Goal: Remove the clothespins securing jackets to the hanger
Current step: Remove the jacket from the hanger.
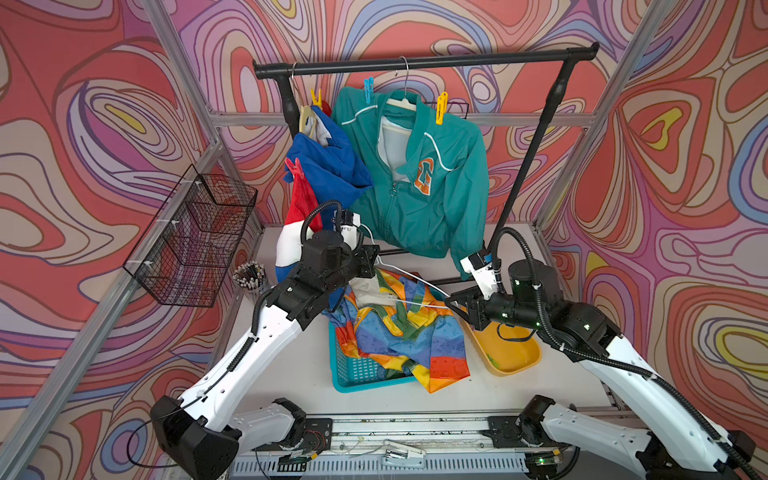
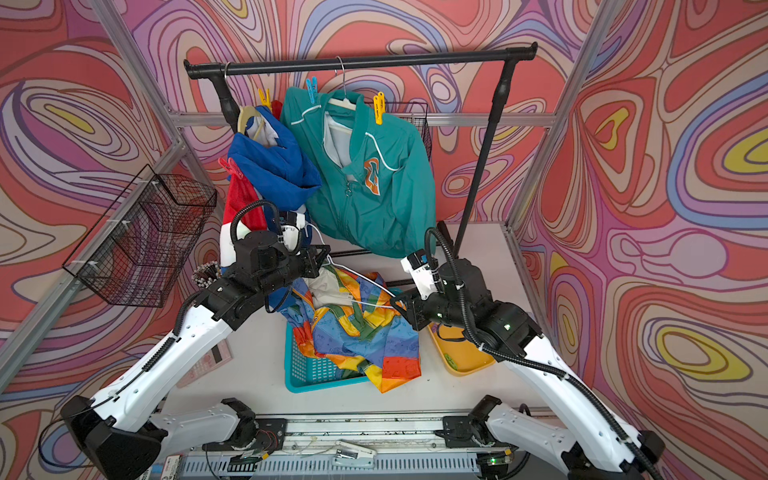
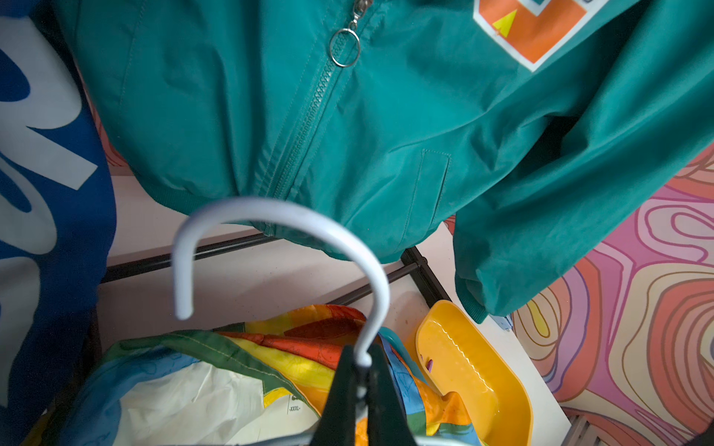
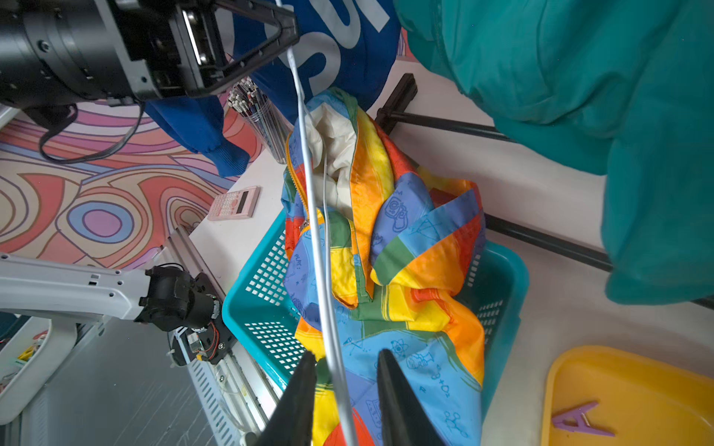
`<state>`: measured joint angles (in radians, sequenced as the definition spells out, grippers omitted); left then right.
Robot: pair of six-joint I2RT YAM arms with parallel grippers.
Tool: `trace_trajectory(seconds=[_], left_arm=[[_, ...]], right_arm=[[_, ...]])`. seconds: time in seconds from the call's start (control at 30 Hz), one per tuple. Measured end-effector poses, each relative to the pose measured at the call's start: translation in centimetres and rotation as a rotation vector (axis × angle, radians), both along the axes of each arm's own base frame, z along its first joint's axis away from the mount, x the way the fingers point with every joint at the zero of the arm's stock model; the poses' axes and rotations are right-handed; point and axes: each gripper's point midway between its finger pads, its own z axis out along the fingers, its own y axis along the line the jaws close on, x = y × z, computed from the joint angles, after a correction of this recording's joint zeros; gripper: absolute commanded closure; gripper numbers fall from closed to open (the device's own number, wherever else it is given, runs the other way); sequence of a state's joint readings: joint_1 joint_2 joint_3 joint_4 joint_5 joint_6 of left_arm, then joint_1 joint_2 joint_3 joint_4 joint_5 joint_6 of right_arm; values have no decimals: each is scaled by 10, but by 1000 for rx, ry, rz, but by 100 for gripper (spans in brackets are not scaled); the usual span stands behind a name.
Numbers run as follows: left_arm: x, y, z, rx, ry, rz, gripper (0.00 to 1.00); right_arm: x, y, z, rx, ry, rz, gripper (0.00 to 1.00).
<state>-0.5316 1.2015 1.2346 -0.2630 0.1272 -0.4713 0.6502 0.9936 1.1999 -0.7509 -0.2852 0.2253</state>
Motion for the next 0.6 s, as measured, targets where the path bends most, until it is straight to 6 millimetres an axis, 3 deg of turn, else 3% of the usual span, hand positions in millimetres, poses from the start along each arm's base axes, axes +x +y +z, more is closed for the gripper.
trace_trajectory(seconds=[0.17, 0.37, 0.6], left_arm=[[0, 0, 0, 4, -3, 7, 100], [2, -1, 1, 3, -2, 6, 97], [-2, -4, 8, -14, -16, -12, 41]], right_arm=[[4, 8, -9, 3, 17, 22, 100], [-1, 8, -4, 11, -15, 40, 100], [-6, -15, 3, -25, -72, -30, 100]])
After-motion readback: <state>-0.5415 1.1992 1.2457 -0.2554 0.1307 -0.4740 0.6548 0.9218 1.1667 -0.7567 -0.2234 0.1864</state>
